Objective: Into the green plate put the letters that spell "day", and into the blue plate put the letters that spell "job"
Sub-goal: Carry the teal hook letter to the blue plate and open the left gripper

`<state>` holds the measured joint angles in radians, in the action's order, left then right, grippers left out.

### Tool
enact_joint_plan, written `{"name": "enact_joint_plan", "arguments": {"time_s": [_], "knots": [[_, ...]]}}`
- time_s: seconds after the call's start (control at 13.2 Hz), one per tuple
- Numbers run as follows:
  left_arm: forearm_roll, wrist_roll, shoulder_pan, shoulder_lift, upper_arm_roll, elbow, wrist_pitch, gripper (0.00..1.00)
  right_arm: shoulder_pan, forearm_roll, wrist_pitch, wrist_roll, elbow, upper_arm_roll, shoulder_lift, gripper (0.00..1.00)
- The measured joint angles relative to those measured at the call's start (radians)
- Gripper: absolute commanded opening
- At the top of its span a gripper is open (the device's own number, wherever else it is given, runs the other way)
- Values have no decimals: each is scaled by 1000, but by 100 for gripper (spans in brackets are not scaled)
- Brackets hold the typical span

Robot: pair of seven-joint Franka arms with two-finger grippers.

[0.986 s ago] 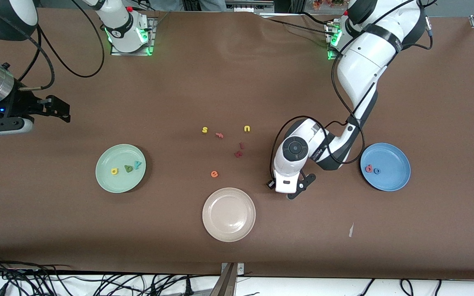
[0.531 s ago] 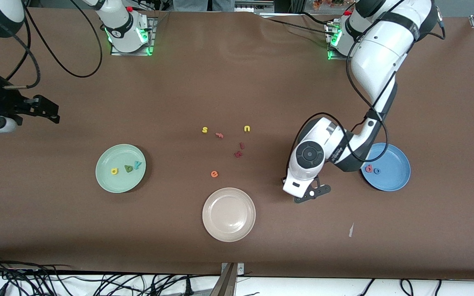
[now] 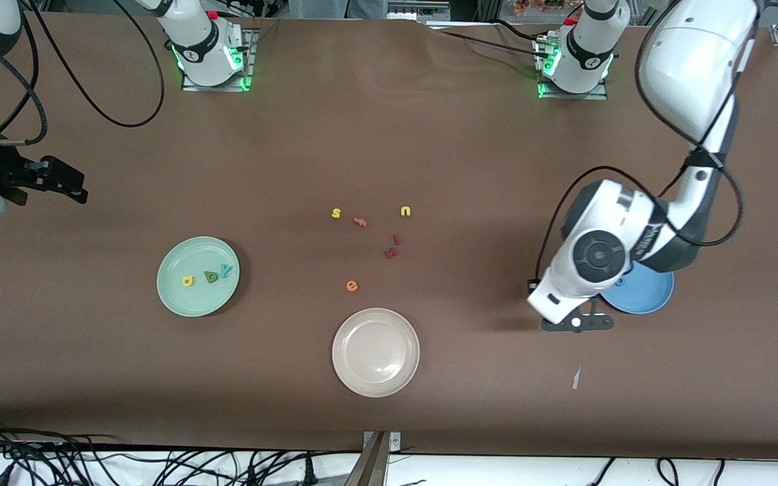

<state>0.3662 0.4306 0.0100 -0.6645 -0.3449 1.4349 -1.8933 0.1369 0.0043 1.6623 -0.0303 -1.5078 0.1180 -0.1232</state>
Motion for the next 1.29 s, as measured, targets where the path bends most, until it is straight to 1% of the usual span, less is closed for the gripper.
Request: {"name": "enact_joint_plan", "arguments": {"time_s": [0.23,0.45,0.68,1.06,1.14,1.29], "knots": [[-19,-95,112,96,-41,129,0,0,1,0,-3,0,0,-1,0,100],[-20,-178,197,156,-70,215,-20,0,4,1,-21,-1,0,-3,0,100],[-20,-242,277,178,-73,300,-128,0,5,1,-26,-1,0,-3,-4,100],[-19,-258,346,242,-75,519,-374,0,5,1,-26,-1,1,-1,-4,100],[-19,-269,357,243,-75,545,-412,0,5,1,-26,0,3,0,-4,100],[-13,-289,376,237,-74,567,-444,0,4,1,-25,0,6,1,-3,100]]}}
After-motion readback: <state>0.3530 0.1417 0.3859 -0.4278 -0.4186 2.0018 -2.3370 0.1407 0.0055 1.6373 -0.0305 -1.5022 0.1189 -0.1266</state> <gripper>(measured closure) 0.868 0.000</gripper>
